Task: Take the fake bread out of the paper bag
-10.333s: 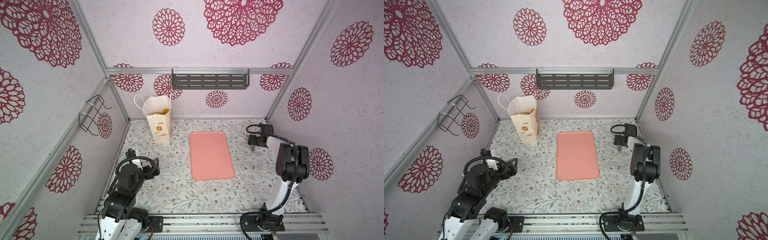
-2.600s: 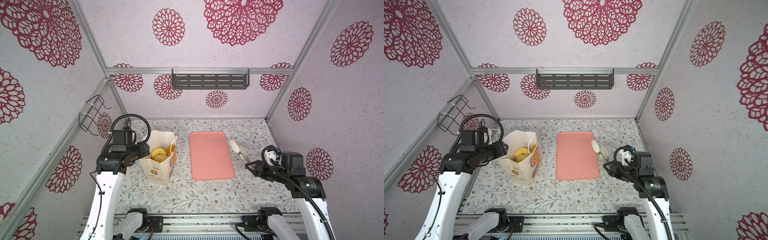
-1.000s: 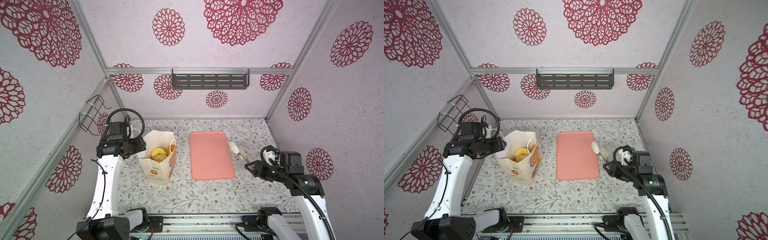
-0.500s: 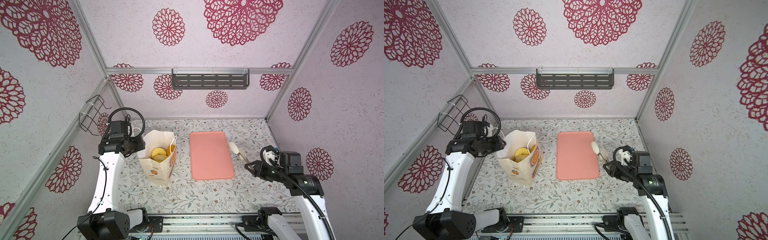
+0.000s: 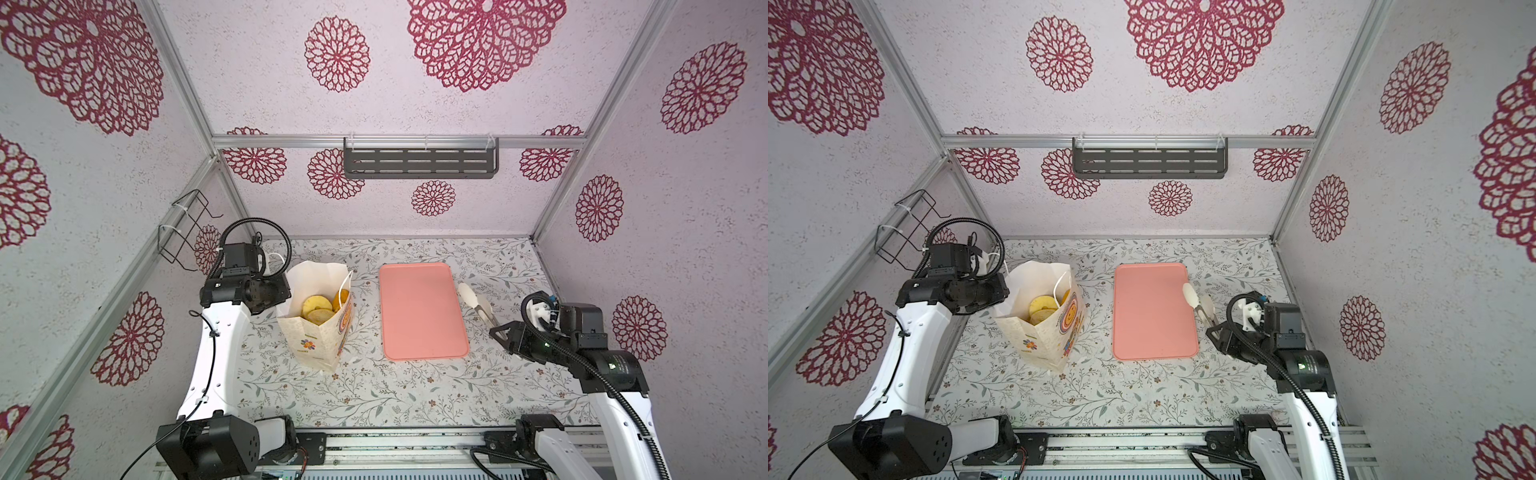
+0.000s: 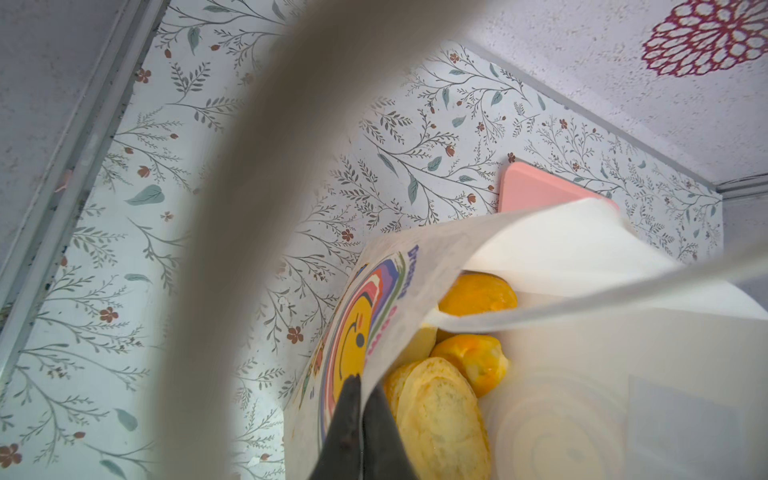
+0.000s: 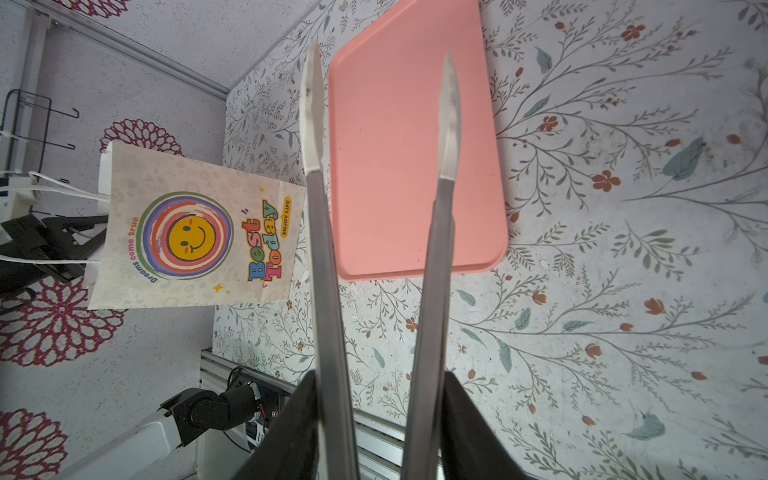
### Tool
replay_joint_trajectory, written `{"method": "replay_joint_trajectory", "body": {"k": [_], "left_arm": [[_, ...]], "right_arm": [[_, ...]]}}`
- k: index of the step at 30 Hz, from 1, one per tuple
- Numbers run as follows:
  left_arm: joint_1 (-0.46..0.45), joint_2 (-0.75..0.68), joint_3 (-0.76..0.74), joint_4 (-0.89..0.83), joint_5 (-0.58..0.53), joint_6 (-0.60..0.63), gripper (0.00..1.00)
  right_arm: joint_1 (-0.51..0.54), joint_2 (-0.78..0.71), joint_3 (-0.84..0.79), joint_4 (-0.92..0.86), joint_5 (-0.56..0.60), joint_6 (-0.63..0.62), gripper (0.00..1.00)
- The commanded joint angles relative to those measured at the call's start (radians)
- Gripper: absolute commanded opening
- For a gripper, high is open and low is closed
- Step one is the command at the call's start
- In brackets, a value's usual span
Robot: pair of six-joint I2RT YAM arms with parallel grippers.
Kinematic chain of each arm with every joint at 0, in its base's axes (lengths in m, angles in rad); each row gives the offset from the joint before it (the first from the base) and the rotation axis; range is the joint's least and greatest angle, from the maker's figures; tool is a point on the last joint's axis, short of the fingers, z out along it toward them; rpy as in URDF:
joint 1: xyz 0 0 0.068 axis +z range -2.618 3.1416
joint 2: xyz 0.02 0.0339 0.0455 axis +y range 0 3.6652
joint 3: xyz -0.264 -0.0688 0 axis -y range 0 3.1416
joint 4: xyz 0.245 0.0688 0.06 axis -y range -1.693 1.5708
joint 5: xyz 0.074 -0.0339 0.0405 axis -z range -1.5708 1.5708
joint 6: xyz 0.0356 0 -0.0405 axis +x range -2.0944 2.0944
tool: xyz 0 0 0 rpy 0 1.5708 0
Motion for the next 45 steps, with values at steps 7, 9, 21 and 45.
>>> {"method": "replay_joint_trajectory", "body": {"k": [7,9,21,45], "left_arm": [[-0.005,0.024,0.076,0.013,-0.14,0.03,0.0],[-0.008,0.032,0.112,0.034,-0.154,0.039,0.0],[-0.232,0.031,0.162,0.278,-0.404,0.231,0.0],[-0.613,-0.165,-0.227,0.364,-0.523,0.287,0.0]], "right_arm": [[0.005,-0.008,0.005,0.049,-0.012,0.015,0.44],[0.006,-0.006,0.004,0.054,-0.013,0.016,0.44],[0.021,0.019,0.012,0.047,-0.074,-0.01,0.44],[0.714,0.218,0.095,0.293,0.157,0.2,0.41]]}}
